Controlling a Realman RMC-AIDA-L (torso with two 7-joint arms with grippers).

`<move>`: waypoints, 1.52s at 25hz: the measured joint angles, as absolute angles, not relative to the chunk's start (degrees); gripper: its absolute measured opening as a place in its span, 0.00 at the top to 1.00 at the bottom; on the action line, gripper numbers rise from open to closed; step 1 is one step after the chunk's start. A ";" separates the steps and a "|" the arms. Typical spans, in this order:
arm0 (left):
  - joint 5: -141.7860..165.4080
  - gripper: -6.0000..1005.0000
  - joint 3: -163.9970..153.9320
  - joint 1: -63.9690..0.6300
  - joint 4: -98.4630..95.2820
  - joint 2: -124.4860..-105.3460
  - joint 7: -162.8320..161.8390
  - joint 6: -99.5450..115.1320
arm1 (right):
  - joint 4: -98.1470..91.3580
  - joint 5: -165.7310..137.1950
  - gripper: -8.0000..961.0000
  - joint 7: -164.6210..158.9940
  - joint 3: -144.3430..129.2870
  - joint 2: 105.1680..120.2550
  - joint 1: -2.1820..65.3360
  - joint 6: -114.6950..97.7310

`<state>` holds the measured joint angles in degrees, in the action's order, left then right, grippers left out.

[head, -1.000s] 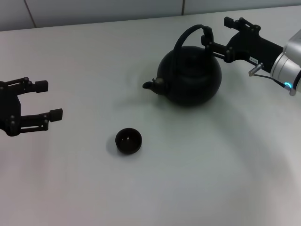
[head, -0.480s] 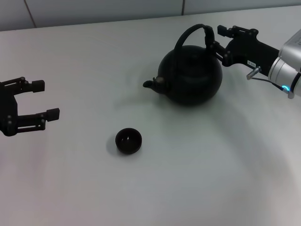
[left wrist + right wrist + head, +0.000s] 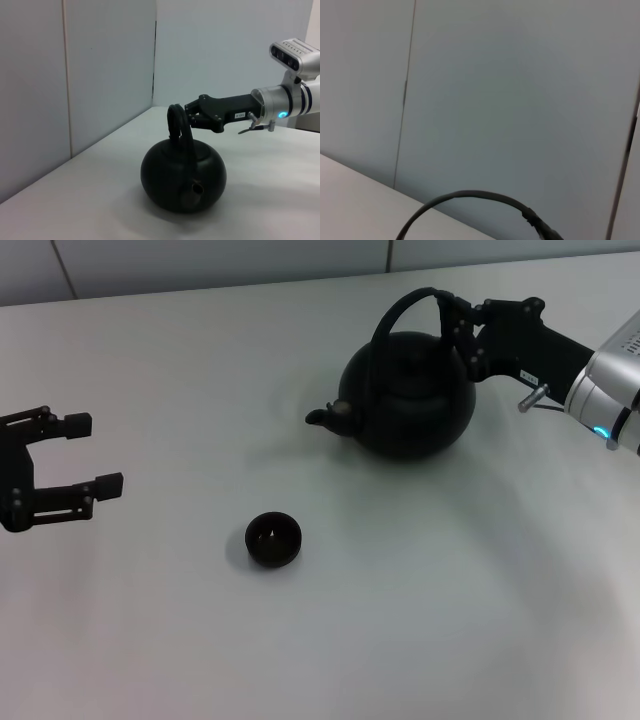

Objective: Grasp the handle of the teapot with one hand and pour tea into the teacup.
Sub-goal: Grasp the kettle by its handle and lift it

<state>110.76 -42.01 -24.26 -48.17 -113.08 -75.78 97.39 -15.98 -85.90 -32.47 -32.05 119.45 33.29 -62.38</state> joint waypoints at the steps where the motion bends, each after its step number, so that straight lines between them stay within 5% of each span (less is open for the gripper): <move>1: 110.76 0.19 -42.01 -24.21 -48.16 -113.06 -75.77 97.39 | -15.98 -85.87 0.81 -32.41 -32.09 119.44 33.29 -62.50; 6: 110.74 0.19 -42.00 -24.16 -48.19 -113.02 -75.76 97.39 | -15.98 -85.87 0.93 -32.39 -32.10 119.44 33.32 -62.63; 38: 110.76 0.19 -40.43 -22.82 -48.03 -112.98 -75.05 96.25 | -27.09 -86.23 0.93 -33.65 -45.45 119.60 31.72 -71.54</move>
